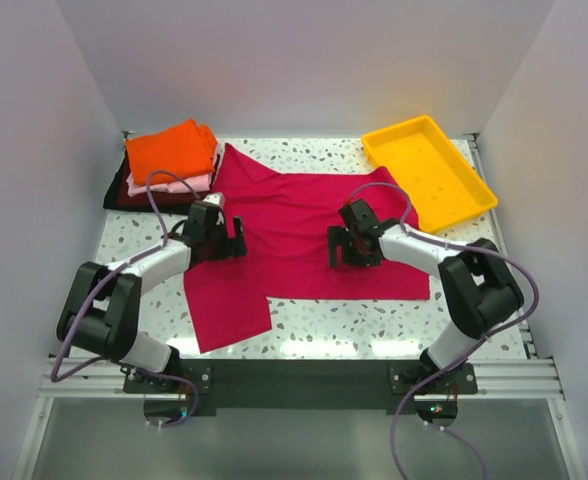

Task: Fold and stack the t-shirts
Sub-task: Flatten the tshirt out

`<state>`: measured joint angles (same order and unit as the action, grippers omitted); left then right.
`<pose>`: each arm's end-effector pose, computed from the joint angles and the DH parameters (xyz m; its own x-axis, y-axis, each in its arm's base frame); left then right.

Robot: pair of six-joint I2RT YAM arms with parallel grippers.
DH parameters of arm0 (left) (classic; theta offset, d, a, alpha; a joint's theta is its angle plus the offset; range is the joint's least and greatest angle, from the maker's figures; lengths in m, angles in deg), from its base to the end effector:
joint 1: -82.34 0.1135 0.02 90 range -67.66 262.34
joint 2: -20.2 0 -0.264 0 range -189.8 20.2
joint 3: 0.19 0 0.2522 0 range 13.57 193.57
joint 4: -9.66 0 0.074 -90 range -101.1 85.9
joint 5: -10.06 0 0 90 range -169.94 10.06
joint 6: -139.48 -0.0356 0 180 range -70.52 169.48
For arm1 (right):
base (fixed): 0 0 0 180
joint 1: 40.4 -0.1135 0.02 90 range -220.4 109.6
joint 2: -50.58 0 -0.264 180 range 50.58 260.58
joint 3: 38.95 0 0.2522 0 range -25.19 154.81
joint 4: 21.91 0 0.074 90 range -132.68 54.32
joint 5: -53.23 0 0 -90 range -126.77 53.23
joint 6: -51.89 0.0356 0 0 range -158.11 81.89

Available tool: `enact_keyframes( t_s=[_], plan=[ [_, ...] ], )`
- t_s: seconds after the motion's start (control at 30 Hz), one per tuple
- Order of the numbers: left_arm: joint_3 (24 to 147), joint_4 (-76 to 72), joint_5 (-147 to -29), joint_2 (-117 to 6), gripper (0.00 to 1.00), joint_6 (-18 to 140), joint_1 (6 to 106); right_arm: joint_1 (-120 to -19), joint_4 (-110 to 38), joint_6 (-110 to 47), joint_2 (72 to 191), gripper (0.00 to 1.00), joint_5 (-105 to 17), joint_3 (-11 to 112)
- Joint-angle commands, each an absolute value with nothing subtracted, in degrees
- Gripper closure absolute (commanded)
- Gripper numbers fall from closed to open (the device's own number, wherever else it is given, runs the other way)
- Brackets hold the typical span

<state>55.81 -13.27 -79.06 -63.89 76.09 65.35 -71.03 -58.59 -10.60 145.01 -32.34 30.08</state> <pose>0.2720 -0.0825 0.1722 -0.7914 -0.2265 -0.5678 -0.0800 0.9592 -0.2711 0.2763 0.1604 0.1718 -0.8946 0.0055 -0.4468 -0.0717 0.9852 0.1557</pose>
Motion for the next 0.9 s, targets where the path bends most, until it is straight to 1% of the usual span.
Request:
enact_keyframes(
  t_s=[0.0, 0.17, 0.37, 0.6, 0.77, 0.83, 0.87],
  plan=[
    [55.93, -8.15, -77.75, -68.28, 0.0, 76.82, 65.56, -71.25, -57.65, -9.2, 147.87, 0.15, -28.43, 31.41],
    [57.6, -6.39, -78.01, -72.6, 0.0, 76.55, 65.47, -71.08, -58.52, -8.49, 150.68, 0.14, -25.79, 32.9],
    [64.1, -6.39, -79.68, -78.49, 0.0, 75.85, 65.47, -69.85, -61.07, -8.14, 155.51, 0.13, -23.85, 38.17],
    [73.5, -7.88, -82.4, -84.38, 0.0, 74.09, 65.47, -66.86, -62.22, -9.1, 158.42, 0.13, -25.34, 43.79],
    [76.68, -10.07, -80.83, -81.94, 0.0, 73.13, 64.86, -65.89, -64.15, -11.3, 160.79, 0.13, -26.13, 48.28],
    [75.89, -12.09, -76.01, -79.13, 0.0, 73.56, 64.42, -65.8, -64.24, -11.65, 160.44, 0.13, -26.57, 49.34],
    [73.8, -13.75, -73.64, -75.37, 0.0, 74.09, 64.24, -65.89, -64.07, -11.65, 159.48, 0.13, -26.92, 49.34]
  ],
)
